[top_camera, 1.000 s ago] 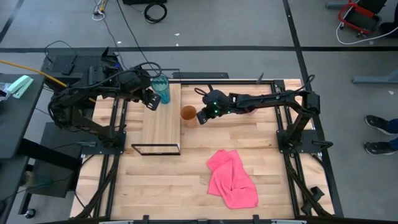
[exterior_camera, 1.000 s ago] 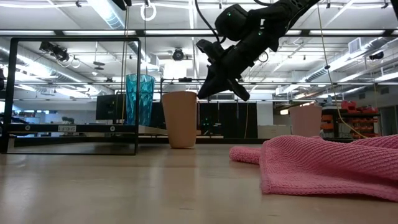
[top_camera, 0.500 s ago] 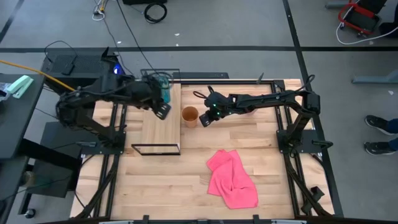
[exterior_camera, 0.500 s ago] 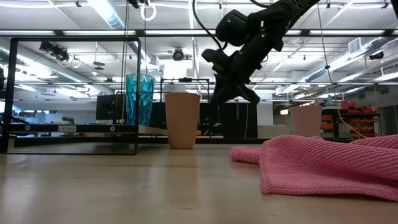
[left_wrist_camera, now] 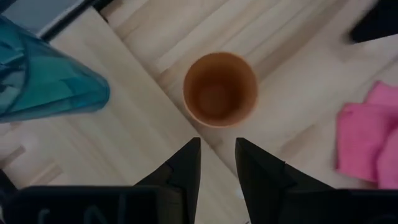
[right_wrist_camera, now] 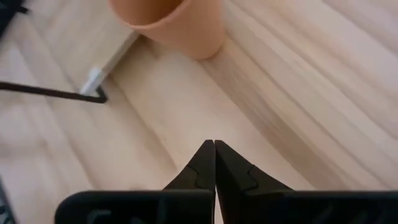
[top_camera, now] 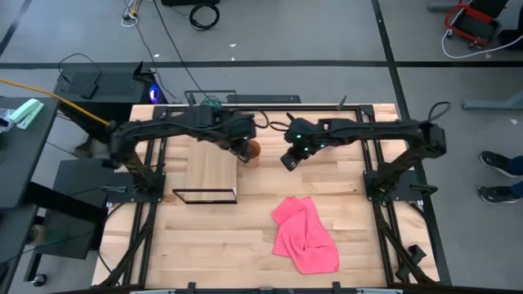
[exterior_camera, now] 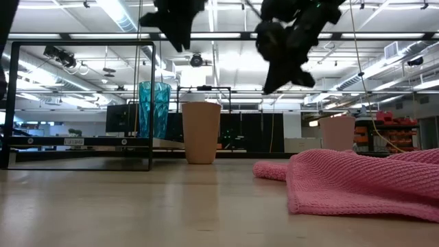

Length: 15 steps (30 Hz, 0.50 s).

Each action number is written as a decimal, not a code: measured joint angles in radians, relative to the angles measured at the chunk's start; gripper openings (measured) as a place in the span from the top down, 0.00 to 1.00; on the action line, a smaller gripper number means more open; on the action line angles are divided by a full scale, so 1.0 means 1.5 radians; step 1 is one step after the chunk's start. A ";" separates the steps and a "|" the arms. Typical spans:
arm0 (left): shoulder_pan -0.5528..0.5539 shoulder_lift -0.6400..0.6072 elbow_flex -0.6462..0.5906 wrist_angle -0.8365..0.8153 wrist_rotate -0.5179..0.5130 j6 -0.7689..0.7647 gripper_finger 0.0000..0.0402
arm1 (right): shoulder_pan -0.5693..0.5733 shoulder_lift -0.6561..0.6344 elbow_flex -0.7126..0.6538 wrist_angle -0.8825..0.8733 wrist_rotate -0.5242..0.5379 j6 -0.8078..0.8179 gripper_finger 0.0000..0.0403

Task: Stack small to large cups/mugs on shelf
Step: Put the orange cup on the shelf

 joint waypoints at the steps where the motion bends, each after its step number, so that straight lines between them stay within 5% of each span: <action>1: 0.007 0.010 0.000 0.000 0.007 0.000 0.73 | 0.002 -0.018 0.000 -0.011 0.000 0.000 0.98; 15: 0.117 0.095 0.000 0.015 0.113 0.031 0.73 | 0.087 -0.180 0.000 -0.049 0.056 0.016 0.98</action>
